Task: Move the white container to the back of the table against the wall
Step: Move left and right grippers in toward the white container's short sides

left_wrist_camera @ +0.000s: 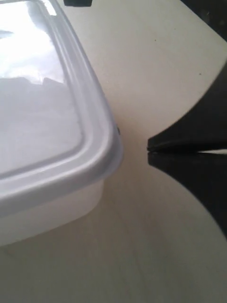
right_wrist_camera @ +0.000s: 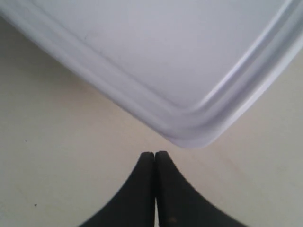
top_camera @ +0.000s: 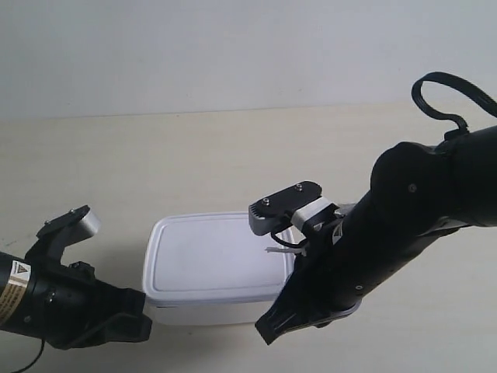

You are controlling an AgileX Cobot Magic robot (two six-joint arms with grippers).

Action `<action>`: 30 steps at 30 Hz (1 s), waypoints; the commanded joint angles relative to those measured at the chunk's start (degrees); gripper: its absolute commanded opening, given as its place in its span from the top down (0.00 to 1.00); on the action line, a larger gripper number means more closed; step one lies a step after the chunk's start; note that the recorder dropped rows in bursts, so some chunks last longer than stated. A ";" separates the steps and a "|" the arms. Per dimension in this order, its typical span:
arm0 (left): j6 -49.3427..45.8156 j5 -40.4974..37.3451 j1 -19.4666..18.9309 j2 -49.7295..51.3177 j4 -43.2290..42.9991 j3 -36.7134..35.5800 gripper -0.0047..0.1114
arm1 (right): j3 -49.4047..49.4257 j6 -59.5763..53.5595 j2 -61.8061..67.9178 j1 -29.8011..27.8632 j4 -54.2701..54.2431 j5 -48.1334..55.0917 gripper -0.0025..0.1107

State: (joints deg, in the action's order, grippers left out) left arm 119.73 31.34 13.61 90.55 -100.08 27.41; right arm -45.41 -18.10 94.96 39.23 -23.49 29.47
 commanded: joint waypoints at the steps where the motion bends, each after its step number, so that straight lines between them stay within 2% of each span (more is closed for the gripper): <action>1: 0.34 0.26 0.36 1.45 0.14 1.25 0.96 | -0.32 0.58 0.46 0.12 0.40 -2.60 0.98; 13: -1.67 1.26 0.45 3.33 1.77 2.05 0.96 | -0.32 1.65 1.55 0.12 0.40 -5.83 0.98; 18: -4.81 1.47 2.85 3.36 5.24 2.18 0.96 | -0.32 1.74 3.39 0.12 0.40 -7.04 0.98; 26: -4.81 0.28 5.71 3.48 6.43 5.23 0.96 | -0.32 1.74 3.87 0.12 0.40 -8.35 0.98; 30: -4.56 -2.58 5.86 3.48 6.88 5.56 0.96 | -0.32 1.74 3.87 0.12 0.40 -8.36 0.98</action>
State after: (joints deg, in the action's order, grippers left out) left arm 115.30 31.45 19.20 93.76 -94.09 32.50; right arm -45.41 -16.45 98.89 39.23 -23.44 22.06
